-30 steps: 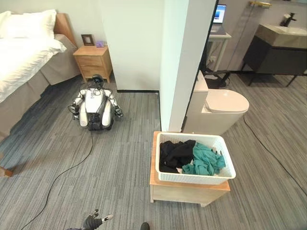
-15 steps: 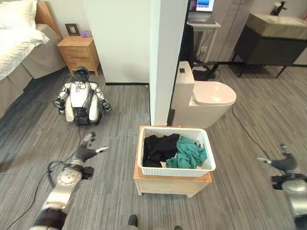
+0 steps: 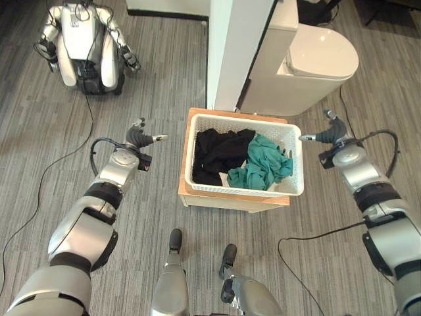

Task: Grab the laundry basket,head to the washer,open it,put in the laundry and shut it.

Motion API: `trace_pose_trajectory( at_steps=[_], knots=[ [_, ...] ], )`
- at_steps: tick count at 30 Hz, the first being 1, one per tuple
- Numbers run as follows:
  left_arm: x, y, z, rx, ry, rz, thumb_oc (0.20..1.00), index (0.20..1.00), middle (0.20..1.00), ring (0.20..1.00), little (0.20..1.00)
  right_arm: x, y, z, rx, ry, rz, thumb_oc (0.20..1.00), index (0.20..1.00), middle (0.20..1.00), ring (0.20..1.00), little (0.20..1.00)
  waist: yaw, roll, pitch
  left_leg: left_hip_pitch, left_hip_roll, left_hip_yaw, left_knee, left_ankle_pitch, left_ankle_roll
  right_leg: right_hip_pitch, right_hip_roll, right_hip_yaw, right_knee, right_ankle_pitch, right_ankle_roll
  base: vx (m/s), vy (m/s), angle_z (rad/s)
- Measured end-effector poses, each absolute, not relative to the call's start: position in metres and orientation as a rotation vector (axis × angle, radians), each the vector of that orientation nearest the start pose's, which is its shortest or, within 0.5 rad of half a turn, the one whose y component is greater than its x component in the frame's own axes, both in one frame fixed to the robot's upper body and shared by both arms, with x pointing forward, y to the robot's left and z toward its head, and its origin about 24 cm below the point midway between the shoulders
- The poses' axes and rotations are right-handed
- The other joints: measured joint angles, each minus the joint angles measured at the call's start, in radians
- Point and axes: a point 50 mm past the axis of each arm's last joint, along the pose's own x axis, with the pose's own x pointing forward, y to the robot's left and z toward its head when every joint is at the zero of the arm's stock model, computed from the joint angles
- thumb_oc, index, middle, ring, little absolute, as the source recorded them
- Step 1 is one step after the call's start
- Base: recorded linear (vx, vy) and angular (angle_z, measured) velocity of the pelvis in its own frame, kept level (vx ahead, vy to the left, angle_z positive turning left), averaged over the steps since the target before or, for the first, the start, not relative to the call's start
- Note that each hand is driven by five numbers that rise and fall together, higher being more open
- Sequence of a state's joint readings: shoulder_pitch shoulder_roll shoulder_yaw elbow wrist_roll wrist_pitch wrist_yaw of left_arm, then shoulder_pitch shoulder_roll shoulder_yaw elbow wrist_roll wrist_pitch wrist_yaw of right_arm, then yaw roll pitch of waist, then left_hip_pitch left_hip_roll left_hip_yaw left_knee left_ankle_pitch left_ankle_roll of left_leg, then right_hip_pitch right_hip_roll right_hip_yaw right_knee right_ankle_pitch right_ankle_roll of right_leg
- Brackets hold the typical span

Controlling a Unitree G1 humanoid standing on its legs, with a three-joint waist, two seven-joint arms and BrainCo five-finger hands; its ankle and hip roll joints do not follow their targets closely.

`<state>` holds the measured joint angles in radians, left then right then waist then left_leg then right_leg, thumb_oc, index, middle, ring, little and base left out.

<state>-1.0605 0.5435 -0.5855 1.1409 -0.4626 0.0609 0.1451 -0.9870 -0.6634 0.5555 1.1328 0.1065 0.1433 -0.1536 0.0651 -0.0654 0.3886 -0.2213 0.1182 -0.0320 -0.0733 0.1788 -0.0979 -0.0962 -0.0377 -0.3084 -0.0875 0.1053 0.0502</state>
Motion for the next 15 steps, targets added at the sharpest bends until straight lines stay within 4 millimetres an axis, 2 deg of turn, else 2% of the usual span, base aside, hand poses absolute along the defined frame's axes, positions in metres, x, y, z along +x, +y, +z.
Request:
trace_pose_trajectory(
  at_steps=[1,3,8,15],
  knots=[
    [0.409,0.235,0.148,0.479,0.178,0.188,1.0,1.0,1.0,1.0,1.0,0.383,-0.298,0.126,-0.87,0.366,-0.325,1.0,1.0,1.0,1.0,1.0,0.005,-0.004,0.005,-0.013,0.002,0.001,0.0,0.0,0.0,-0.012,0.001,0.001,0.0,0.002,-0.003,0.0,0.0,0.0],
    [0.41,0.232,0.16,0.465,0.127,0.179,1.0,1.0,1.0,1.0,1.0,0.379,-0.299,0.119,-0.864,0.384,-0.319,1.0,1.0,1.0,1.0,1.0,0.005,-0.006,0.04,-0.018,-0.001,-0.001,-0.001,0.002,0.002,-0.016,-0.001,0.0,0.0,0.003,-0.004,-0.03,0.0,0.04],
    [0.412,0.223,0.157,0.468,0.129,0.152,1.0,1.0,1.0,1.0,1.0,0.379,-0.298,0.116,-0.834,0.38,-0.314,1.0,1.0,1.0,1.0,1.0,0.001,-0.004,0.062,-0.025,-0.004,-0.003,-0.006,0.002,0.002,-0.022,-0.004,-0.004,0.0,0.003,-0.004,-0.01,0.0,0.03],
    [0.414,0.208,0.15,0.541,0.15,0.099,1.0,1.0,1.0,1.0,1.0,0.368,-0.313,0.103,-0.77,0.444,-0.359,1.0,1.0,1.0,1.0,1.0,0.0,0.005,0.07,-0.032,-0.013,-0.007,-0.011,0.004,0.004,-0.03,-0.012,-0.005,0.0,0.002,-0.002,0.0,0.001,0.01]
  ],
)
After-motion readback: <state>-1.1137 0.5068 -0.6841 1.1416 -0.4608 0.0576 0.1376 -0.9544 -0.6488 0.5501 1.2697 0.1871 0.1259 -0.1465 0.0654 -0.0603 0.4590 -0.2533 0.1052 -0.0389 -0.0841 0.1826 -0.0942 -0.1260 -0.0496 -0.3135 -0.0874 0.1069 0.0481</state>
